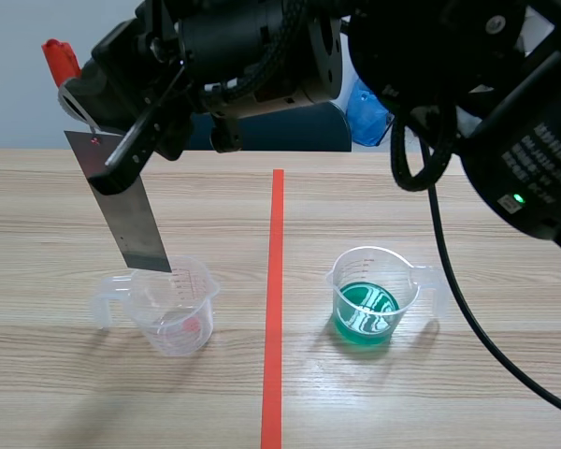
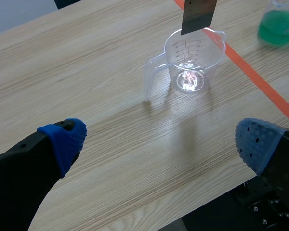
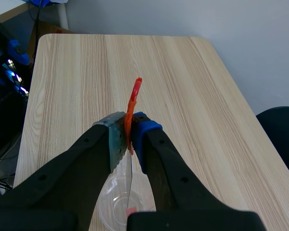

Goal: Do the redox reaction experiment

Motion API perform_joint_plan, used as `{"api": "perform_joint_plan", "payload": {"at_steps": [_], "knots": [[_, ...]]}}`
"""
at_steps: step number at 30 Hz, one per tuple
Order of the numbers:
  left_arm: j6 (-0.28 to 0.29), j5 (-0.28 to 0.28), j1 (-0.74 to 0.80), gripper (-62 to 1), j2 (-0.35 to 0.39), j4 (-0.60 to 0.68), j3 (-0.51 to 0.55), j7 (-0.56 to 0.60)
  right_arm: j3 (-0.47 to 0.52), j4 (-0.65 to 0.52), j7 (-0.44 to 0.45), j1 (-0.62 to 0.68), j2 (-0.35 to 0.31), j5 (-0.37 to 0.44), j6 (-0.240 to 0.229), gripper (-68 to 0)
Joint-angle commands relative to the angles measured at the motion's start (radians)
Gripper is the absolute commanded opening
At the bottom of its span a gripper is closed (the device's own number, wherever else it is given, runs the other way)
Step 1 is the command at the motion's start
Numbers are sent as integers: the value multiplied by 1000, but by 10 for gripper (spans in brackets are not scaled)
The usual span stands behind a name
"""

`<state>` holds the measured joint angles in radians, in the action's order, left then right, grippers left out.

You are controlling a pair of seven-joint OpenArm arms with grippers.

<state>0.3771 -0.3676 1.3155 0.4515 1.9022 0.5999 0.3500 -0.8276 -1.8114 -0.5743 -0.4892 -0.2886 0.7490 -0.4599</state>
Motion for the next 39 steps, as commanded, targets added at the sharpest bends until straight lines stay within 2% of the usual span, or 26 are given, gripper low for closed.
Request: {"api": "perform_joint_plan", "payload": {"at_steps": [1, 9, 17, 25, 33, 39], "knots": [[2, -10, 1, 14, -4, 8, -3, 21, 11, -5, 16, -23, 3, 3, 3, -669], [2, -11, 1, 14, -4, 8, -3, 21, 16, -5, 14, -23, -7, 3, 3, -669], [2, -11, 1, 14, -4, 8, -3, 21, 118, -25, 38, 23, -64, 4, -5, -669], [2, -11, 1, 14, -5, 8, -3, 21, 229, -74, 62, 101, -182, 8, -13, -669], [2, -11, 1, 14, -5, 8, -3, 21, 338, -162, 97, 208, -348, 34, -12, -669], [2, -11, 1, 14, -5, 8, -3, 21, 468, -178, 178, 329, -447, 52, -12, -669]]}}
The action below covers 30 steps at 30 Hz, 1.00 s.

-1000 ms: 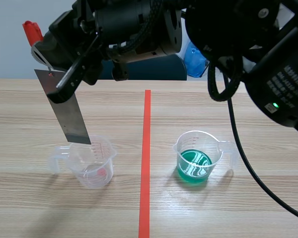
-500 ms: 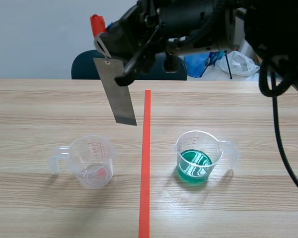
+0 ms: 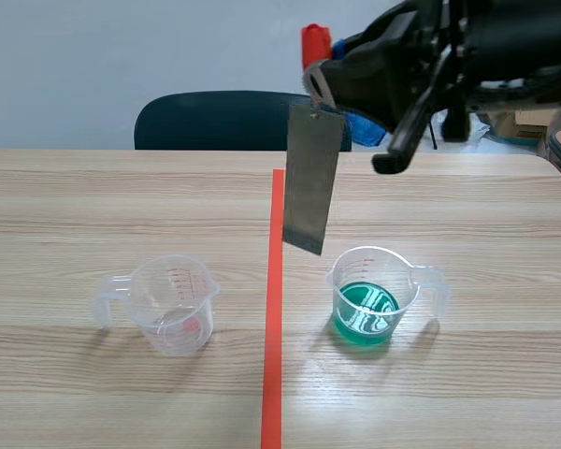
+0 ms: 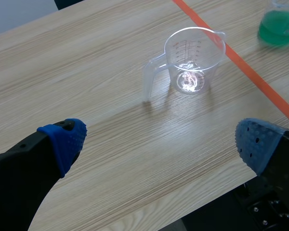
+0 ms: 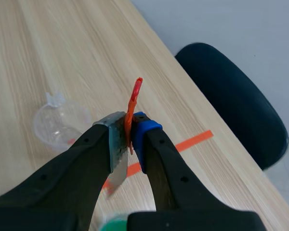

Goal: Do the redox reaction experiment

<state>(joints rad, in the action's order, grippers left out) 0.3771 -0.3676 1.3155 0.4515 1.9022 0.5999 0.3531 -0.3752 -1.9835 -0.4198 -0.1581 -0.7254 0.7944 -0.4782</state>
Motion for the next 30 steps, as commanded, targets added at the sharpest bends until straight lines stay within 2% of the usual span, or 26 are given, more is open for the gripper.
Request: {"api": "perform_joint_plan", "payload": {"at_steps": [1, 9, 18, 30], "knots": [[2, -11, 1, 14, -5, 8, -3, 18, 41, -6, 33, 18, -24, 7, 6, -669], [2, -10, 1, 14, -4, 8, -3, 18, 198, -6, 112, 159, -98, 29, -10, -669], [2, -14, 1, 14, -4, 8, -3, 18, 302, -6, 156, 300, -103, 29, -44, -669], [3, -14, 1, 14, -5, 8, -3, 43, 332, -6, 179, 375, -102, 29, -47, -669]]}}
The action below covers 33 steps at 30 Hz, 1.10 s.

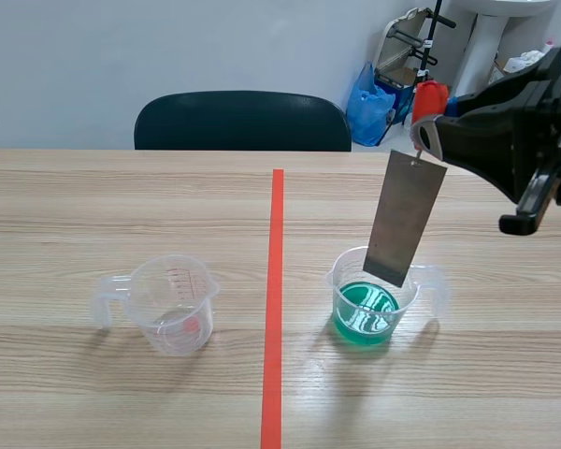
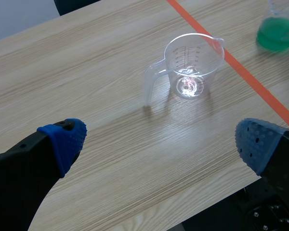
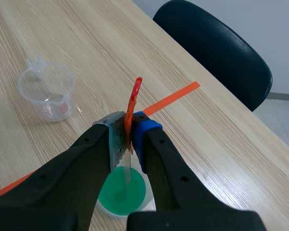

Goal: Do the redox reaction experiment

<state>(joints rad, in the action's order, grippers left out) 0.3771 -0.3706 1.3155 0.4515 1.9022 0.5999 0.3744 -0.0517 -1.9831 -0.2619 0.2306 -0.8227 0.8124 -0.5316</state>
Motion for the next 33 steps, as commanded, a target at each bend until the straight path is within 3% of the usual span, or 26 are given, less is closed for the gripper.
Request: {"api": "perform_joint_plan", "payload": {"at_steps": [1, 33], "knots": [[3, -11, 1, 14, -5, 8, -3, 23, 8, -6, 24, -14, -5, 11, 6, -669], [3, -11, 1, 14, -5, 8, -3, 22, 8, -6, 43, -14, -5, 10, 6, -669]]}}
